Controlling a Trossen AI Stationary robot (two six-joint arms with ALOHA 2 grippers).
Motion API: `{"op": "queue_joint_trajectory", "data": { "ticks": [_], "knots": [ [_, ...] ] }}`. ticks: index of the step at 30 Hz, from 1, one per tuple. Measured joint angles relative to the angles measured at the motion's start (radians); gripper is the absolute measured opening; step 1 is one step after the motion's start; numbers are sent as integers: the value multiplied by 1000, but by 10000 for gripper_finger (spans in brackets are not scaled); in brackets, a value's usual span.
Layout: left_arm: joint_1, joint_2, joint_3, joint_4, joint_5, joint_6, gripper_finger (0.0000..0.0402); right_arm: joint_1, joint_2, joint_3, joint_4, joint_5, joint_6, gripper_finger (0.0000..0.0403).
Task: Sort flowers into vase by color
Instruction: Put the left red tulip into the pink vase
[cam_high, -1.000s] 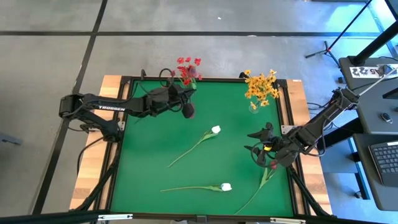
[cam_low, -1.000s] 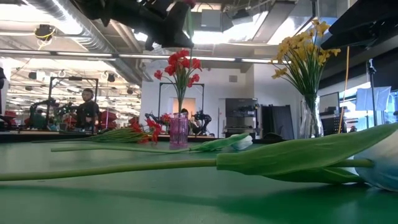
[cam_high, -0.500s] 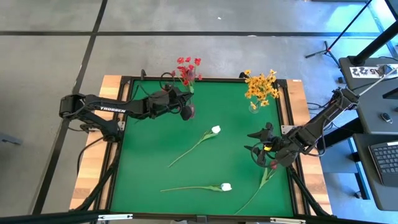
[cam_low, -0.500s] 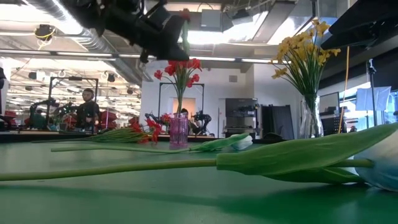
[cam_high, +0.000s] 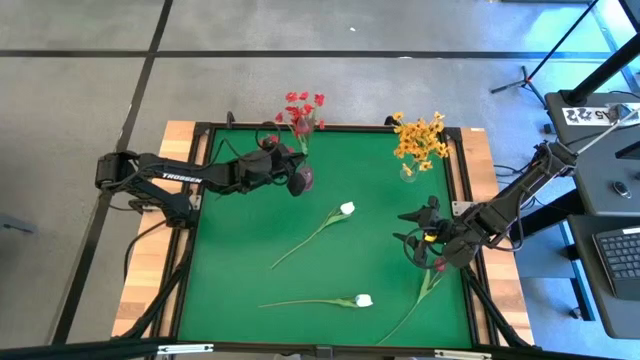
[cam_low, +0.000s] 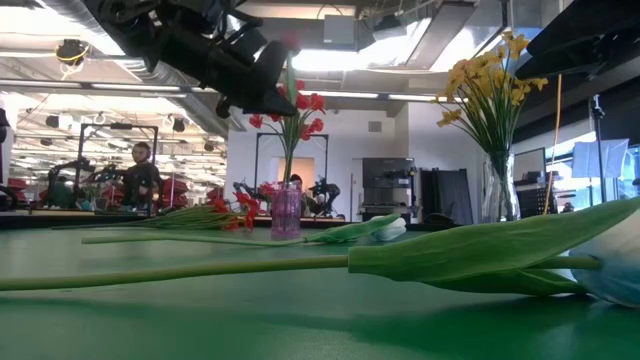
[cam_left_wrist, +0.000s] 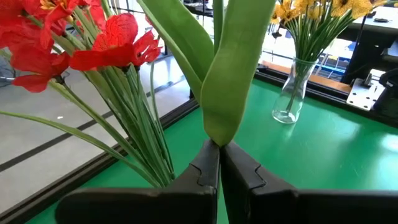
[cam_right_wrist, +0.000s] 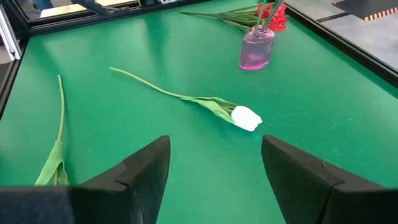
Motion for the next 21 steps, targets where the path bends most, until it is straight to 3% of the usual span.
{"op": "queue_joint_trajectory", "data": {
  "ticks": [21],
  "knots": [
    [-7, 0, 0, -150, 18, -63, 130, 0, 0, 0, -1, 1, 0, 253]
  ]
}}
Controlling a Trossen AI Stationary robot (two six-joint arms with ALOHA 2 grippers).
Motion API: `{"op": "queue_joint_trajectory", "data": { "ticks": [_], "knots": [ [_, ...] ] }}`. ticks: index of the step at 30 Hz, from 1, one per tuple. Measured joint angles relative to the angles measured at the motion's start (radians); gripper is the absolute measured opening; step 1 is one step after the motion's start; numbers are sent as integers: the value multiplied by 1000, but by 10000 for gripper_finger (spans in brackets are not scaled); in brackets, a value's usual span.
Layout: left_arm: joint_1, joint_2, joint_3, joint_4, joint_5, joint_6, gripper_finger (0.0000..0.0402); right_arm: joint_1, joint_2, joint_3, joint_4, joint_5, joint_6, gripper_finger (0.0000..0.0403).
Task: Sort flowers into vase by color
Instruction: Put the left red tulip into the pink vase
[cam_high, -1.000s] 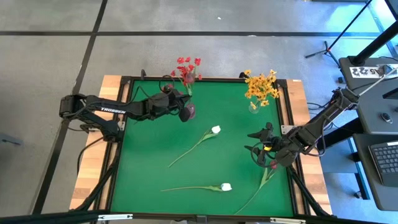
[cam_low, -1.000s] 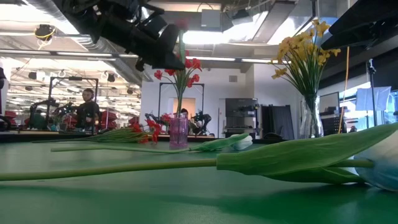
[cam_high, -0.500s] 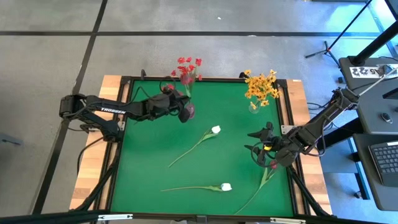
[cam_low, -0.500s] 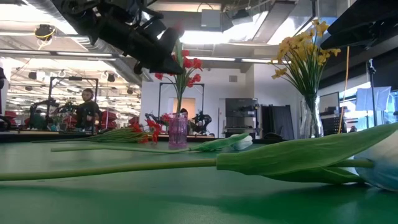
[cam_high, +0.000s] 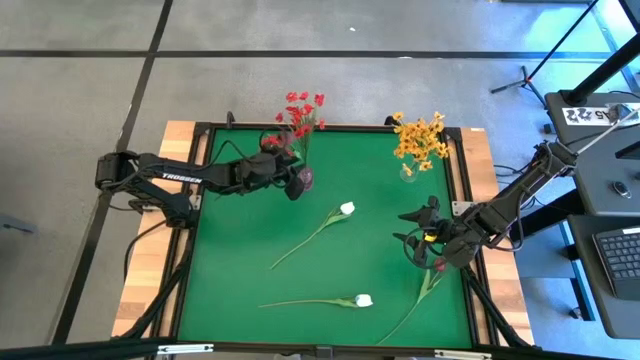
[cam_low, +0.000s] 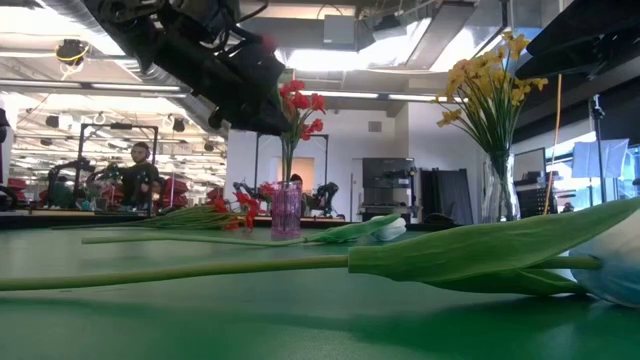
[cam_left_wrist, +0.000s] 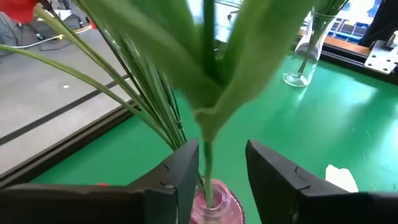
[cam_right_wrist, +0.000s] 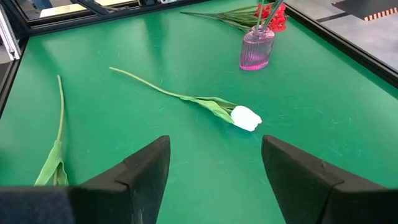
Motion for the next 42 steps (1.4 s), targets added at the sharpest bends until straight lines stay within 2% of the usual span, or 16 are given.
{"op": "queue_joint_trajectory", "data": {
  "ticks": [4, 9, 18, 23, 42],
  "knots": [
    [-10, 0, 5, -4, -2, 12, 137, 0, 0, 0, 0, 0, 0, 253],
    [-28, 0, 45, -12, -18, 19, 120, 0, 0, 0, 0, 1, 0, 253],
    [-43, 0, 127, -144, -70, 43, 49, 0, 0, 0, 0, 2, 0, 253],
    [-43, 0, 128, -145, -73, 43, 9, 0, 0, 0, 0, 2, 0, 253],
    [-29, -2, 131, -196, -73, -16, 4, 0, 0, 0, -2, 10, 0, 253]
  ]
}}
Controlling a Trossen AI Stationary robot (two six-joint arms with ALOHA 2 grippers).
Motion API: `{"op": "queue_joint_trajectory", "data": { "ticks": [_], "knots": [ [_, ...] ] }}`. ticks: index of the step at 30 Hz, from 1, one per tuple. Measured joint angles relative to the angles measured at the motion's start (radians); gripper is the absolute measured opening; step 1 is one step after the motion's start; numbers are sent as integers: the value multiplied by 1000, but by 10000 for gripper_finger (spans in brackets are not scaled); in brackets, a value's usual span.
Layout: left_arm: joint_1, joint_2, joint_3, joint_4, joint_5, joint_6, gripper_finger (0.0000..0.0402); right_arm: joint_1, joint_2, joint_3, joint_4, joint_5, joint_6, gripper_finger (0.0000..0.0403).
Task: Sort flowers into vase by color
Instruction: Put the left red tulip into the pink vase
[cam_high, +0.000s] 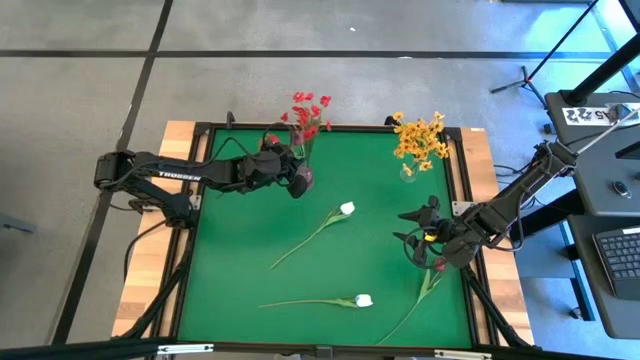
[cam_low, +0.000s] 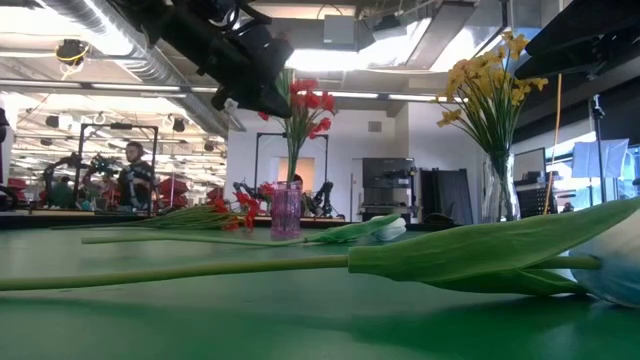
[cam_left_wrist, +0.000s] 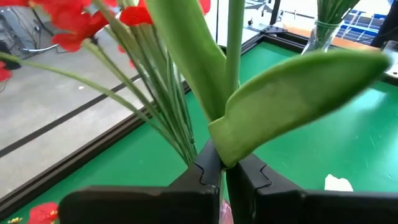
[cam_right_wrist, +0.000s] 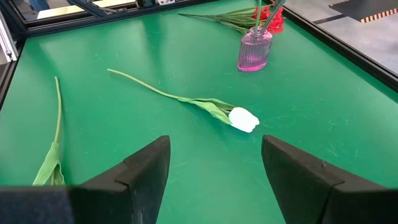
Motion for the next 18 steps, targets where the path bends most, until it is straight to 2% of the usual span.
{"op": "queue_joint_trajectory", "data": {
  "ticks": [18],
  "knots": [
    [1, -2, 3, -61, 15, 11, 3, 0, 0, 0, -2, 0, 0, 253]
  ]
}}
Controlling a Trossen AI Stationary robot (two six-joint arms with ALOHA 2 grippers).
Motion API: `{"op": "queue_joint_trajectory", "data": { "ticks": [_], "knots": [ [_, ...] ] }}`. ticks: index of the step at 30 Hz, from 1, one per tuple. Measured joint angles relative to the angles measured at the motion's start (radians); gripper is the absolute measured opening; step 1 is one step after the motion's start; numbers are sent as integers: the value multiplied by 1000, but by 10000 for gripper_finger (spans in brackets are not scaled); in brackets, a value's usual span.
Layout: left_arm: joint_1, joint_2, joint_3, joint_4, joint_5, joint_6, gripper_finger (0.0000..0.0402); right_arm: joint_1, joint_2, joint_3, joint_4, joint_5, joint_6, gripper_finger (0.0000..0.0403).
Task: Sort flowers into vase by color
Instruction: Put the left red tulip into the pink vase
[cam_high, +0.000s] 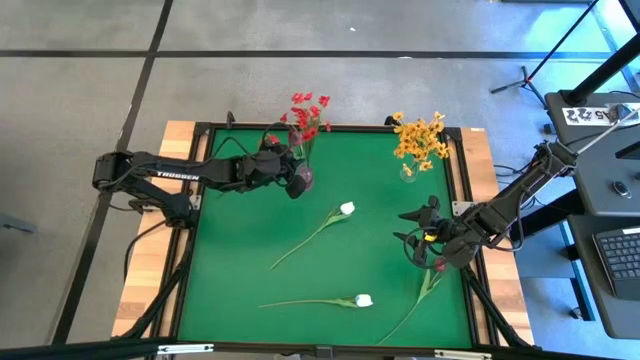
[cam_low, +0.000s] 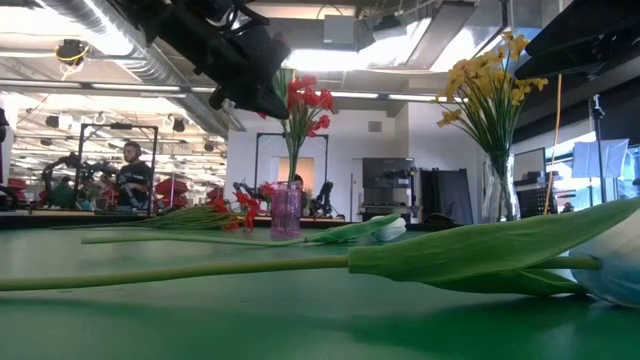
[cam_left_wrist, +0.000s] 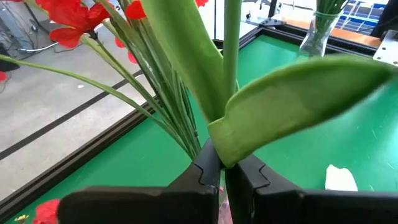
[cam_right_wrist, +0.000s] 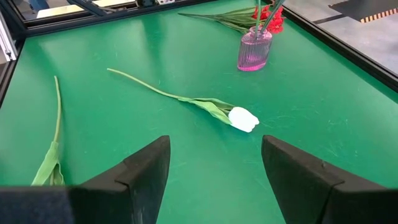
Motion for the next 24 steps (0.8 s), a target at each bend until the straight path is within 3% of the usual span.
{"op": "queue_joint_trajectory", "data": {
  "ticks": [9, 24],
  "knots": [
    [1, 4, 135, -218, 8, 2, 3, 0, 0, 0, 0, 0, 0, 253],
    [5, 104, 144, -196, 29, -28, 3, 0, 0, 0, -6, 8, 0, 253]
  ]
}}
